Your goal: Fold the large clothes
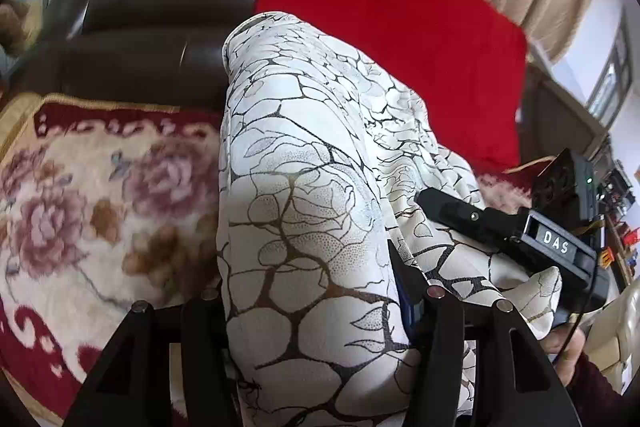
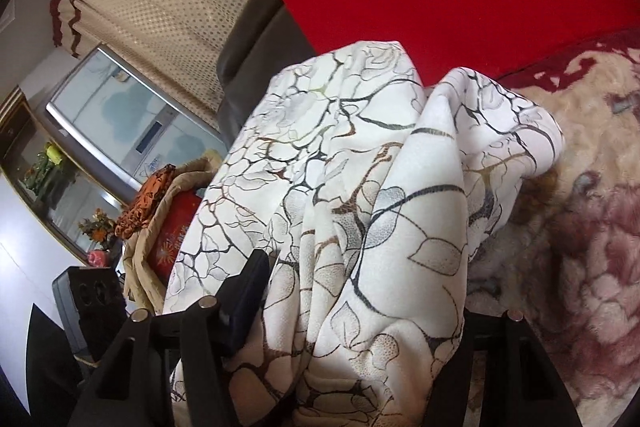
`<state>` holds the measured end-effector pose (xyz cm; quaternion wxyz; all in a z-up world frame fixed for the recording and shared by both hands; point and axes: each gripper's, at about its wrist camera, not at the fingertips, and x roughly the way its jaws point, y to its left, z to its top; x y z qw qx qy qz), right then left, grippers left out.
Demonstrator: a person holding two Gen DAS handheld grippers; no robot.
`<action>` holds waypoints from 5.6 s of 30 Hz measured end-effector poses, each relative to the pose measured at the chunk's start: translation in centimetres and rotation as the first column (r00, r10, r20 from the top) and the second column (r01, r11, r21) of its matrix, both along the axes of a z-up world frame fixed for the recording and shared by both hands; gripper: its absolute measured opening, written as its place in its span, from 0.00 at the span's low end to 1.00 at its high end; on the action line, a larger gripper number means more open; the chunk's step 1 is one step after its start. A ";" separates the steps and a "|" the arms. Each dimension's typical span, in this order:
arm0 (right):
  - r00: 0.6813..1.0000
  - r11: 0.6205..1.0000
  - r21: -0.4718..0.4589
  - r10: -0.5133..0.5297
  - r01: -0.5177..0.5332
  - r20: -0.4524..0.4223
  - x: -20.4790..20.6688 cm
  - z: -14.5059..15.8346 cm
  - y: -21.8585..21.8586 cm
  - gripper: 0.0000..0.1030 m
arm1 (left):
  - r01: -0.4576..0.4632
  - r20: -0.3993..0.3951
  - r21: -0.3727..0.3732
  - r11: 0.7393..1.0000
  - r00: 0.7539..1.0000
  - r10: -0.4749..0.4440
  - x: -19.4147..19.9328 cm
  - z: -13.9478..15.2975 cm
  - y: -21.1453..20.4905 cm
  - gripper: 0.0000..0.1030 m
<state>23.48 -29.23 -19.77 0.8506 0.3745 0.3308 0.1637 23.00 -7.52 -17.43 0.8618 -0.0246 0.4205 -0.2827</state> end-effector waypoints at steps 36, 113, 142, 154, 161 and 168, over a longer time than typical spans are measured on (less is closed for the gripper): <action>0.987 0.897 -0.414 -0.131 0.157 0.092 -7.5 5.8 0.6 0.67 | -0.194 0.033 0.151 0.969 0.981 0.191 -2.7 -1.6 0.9 0.74; 0.946 0.886 -0.426 -0.040 0.182 0.321 -22.7 20.7 5.1 0.72 | -0.537 0.654 0.162 0.828 0.687 0.317 -22.8 17.8 3.1 1.00; 0.939 0.899 -0.412 0.001 0.150 0.344 -26.8 25.1 9.3 0.75 | -0.628 0.708 0.079 0.774 0.582 0.400 -28.4 22.9 7.4 1.00; 0.963 0.871 -0.479 0.026 0.111 0.269 -24.0 23.1 11.2 0.75 | -0.631 0.660 0.119 0.767 0.627 0.414 -25.2 22.1 7.6 1.00; 0.962 0.863 -0.487 0.005 0.134 0.274 -22.4 23.1 10.4 0.75 | -0.607 0.627 0.139 0.783 0.666 0.405 -22.9 21.3 6.3 1.00; 0.963 0.856 -0.489 -0.039 0.170 0.266 -21.4 22.5 8.8 0.75 | -0.560 0.600 0.175 0.810 0.713 0.363 -21.5 20.3 4.6 1.00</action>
